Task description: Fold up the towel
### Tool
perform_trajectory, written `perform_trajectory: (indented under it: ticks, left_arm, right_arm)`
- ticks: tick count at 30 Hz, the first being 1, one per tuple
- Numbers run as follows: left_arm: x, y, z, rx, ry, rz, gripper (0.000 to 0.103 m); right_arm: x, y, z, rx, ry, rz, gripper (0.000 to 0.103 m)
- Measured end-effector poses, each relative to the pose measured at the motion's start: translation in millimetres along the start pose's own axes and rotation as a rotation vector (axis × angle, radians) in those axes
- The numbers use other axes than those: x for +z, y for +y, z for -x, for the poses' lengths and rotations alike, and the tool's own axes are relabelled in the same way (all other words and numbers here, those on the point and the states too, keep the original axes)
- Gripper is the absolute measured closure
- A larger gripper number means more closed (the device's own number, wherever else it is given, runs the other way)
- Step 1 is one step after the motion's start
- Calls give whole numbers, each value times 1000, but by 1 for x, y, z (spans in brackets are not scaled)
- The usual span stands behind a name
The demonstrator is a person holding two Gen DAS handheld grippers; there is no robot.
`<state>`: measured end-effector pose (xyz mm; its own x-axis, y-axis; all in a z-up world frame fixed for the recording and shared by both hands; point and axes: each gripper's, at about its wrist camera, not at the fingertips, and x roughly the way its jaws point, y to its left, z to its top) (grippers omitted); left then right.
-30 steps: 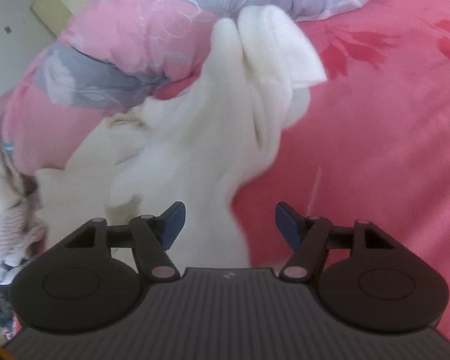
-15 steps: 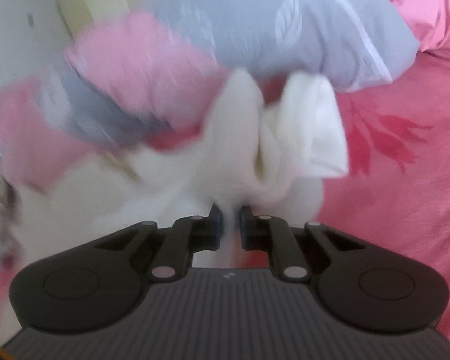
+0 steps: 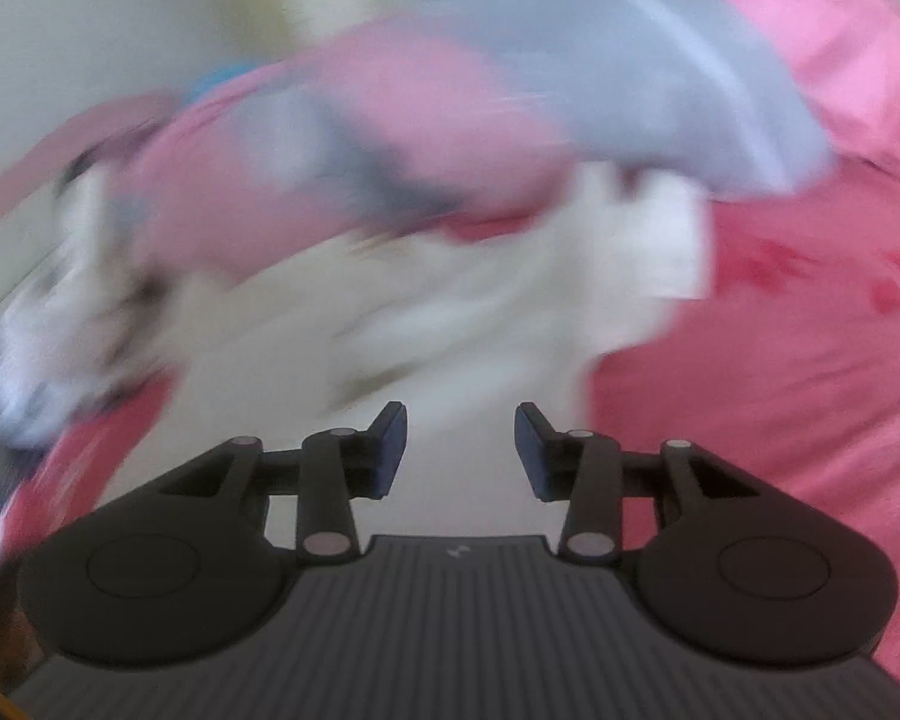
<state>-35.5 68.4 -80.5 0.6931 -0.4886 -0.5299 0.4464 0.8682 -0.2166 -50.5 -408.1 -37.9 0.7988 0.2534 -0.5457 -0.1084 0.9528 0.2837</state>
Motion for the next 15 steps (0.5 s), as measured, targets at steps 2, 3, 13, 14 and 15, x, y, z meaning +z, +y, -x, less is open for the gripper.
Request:
perform_trajectory:
  ticks: [2, 3, 13, 14, 15]
  left_arm:
    - [-2, -13, 8, -31, 0, -53, 57]
    - [-4, -20, 10, -49, 5, -78, 57]
    - [-39, -83, 13, -128, 75, -344, 57]
    - [-41, -85, 12, -129, 82, -352, 57]
    - [-43, -88, 11, -132, 88, -363, 57]
  right_arm:
    - [-27, 48, 4, 99, 46, 112, 64]
    - [-41, 71, 1, 146, 71, 166, 64]
    - [-145, 202, -50, 185, 231, 627, 66]
    - [-148, 205, -52, 170, 230, 649, 66]
    - [-148, 209, -56, 155, 231, 661, 68]
